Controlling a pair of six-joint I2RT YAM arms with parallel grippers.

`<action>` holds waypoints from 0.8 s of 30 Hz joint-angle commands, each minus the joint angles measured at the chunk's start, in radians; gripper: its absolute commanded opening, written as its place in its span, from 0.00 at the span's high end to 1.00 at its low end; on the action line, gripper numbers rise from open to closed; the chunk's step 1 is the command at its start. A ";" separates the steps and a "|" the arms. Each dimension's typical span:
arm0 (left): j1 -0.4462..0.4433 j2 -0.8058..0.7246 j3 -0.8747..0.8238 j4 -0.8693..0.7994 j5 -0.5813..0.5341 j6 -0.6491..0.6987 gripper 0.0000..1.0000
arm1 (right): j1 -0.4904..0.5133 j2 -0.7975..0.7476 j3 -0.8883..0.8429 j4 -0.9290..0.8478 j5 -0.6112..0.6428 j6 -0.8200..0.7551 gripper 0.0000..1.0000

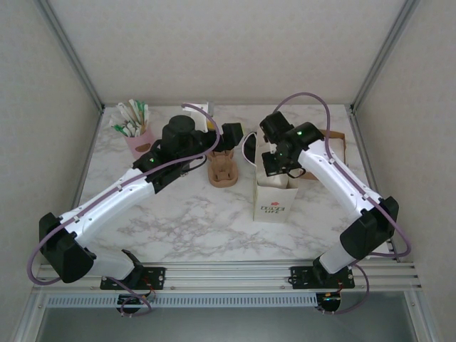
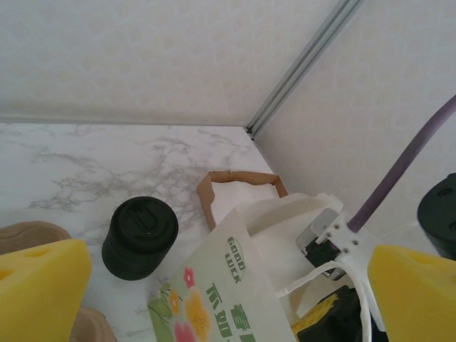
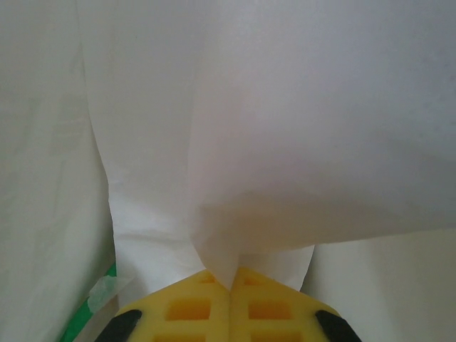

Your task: Pack the takeout coffee

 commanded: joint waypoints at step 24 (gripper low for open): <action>0.013 -0.124 -0.114 0.143 0.049 0.007 0.00 | 0.010 -0.074 0.063 -0.002 0.033 0.029 0.57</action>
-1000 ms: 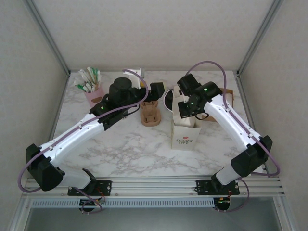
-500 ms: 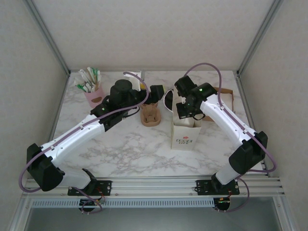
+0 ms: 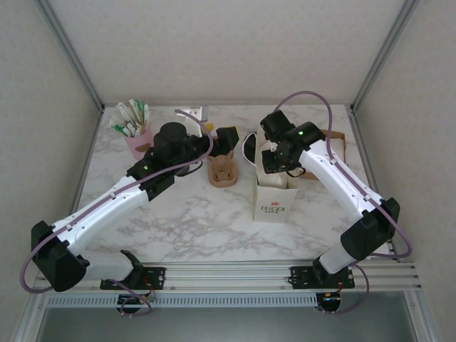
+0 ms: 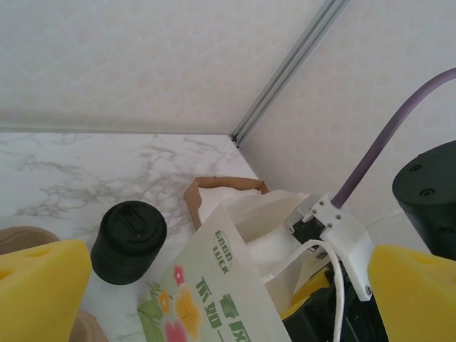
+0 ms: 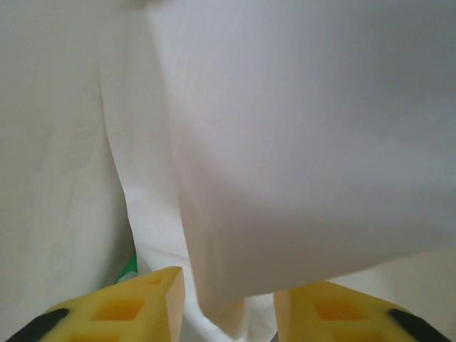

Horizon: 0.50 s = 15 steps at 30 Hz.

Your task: Pack the takeout coffee

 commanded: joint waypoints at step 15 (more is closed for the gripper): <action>0.006 -0.206 -0.101 0.148 0.010 0.042 0.00 | 0.009 -0.307 0.026 0.123 0.011 0.016 0.18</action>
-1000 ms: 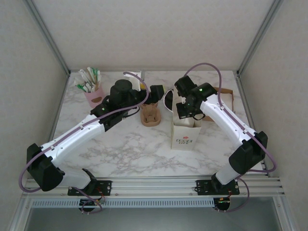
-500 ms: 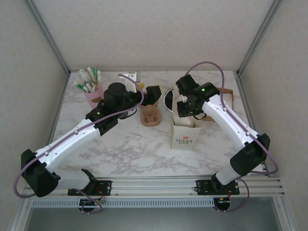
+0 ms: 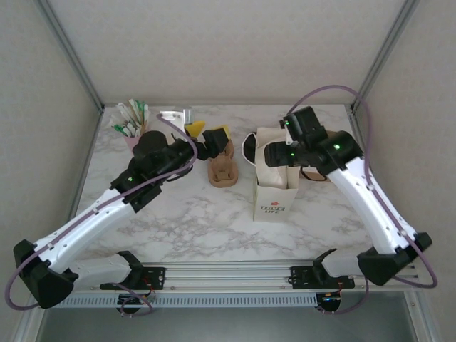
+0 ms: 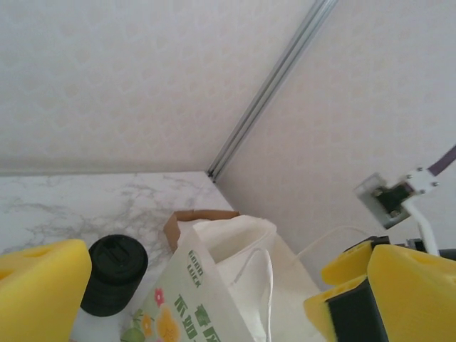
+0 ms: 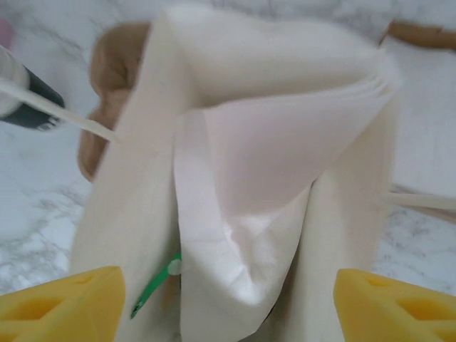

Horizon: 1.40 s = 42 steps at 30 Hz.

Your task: Pack the takeout coffee

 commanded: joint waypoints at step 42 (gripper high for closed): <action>0.029 0.144 0.131 -0.102 -0.113 0.072 0.00 | -0.457 -0.253 -0.091 0.224 -0.215 -0.004 0.01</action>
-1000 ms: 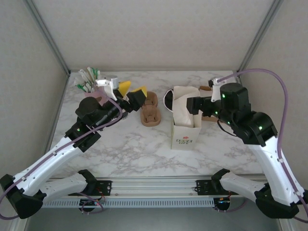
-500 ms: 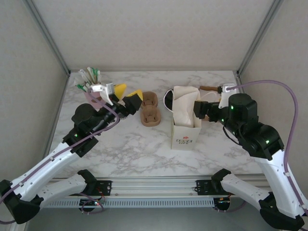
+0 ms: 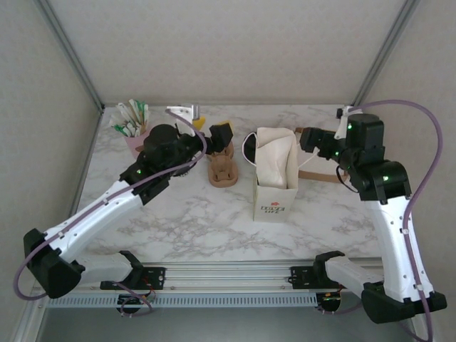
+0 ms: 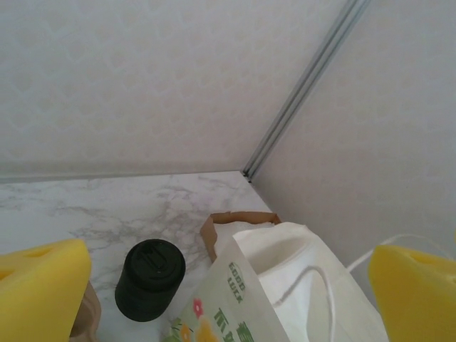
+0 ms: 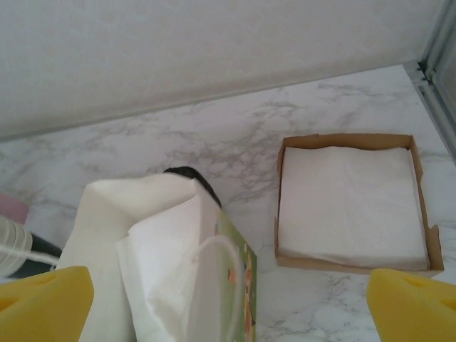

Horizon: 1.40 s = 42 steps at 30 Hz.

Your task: Pack the takeout coffee

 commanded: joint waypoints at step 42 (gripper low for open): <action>0.347 -0.470 -0.859 0.415 -0.574 0.116 0.00 | -0.388 -0.579 -1.203 0.890 0.019 0.063 0.01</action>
